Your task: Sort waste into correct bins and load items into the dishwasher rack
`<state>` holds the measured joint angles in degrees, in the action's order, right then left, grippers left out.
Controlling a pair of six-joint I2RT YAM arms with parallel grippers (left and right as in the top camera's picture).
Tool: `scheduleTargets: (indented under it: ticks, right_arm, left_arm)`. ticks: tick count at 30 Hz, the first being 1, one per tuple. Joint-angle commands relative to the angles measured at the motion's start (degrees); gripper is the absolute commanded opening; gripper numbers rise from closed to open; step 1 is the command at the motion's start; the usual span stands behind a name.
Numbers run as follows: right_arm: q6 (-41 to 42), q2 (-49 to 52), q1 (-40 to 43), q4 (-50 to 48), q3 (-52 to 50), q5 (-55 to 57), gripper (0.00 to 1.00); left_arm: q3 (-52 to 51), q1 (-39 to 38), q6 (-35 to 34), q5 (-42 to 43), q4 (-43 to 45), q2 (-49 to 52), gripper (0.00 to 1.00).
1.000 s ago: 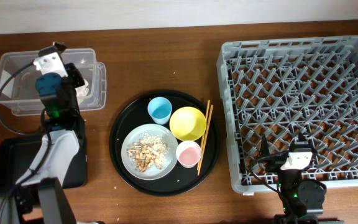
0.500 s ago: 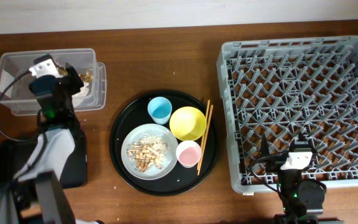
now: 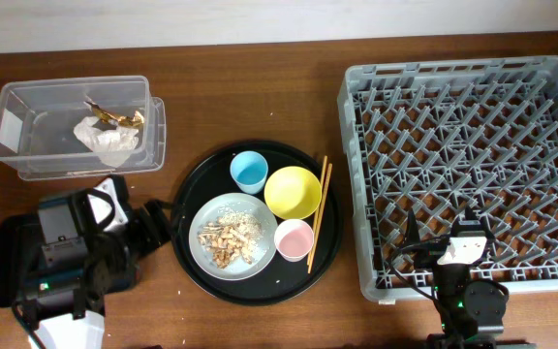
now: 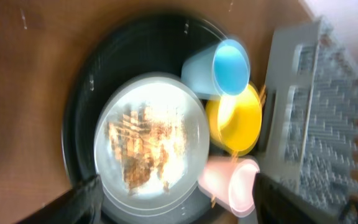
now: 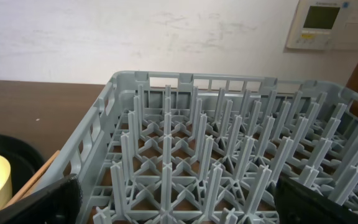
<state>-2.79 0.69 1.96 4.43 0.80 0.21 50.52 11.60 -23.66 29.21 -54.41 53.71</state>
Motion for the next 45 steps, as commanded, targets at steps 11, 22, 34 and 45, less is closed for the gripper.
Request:
scheduleTargets:
  ticks: [11,22,34,45]
  right_arm:
    - [0.04,-0.39,0.33,0.2,-0.48,0.31,0.99]
    - [0.04,-0.39,0.33,0.2,-0.48,0.31,0.99]
    - [0.04,-0.39,0.33,0.2,-0.48,0.31,0.99]
    - [0.04,-0.39,0.33,0.2,-0.48,0.31,0.99]
  left_arm:
    - [-0.87,-17.2,3.98,-1.36,-7.39,-0.22,0.76]
    - [-0.87,-26.14,3.98,-5.53,-7.41,-0.2,0.63]
    - [-0.87,-29.81,5.51,-8.68,-6.47,2.6,0.99]
    - [-0.87,-33.35,5.75,-18.58,-4.09,9.07,0.91]
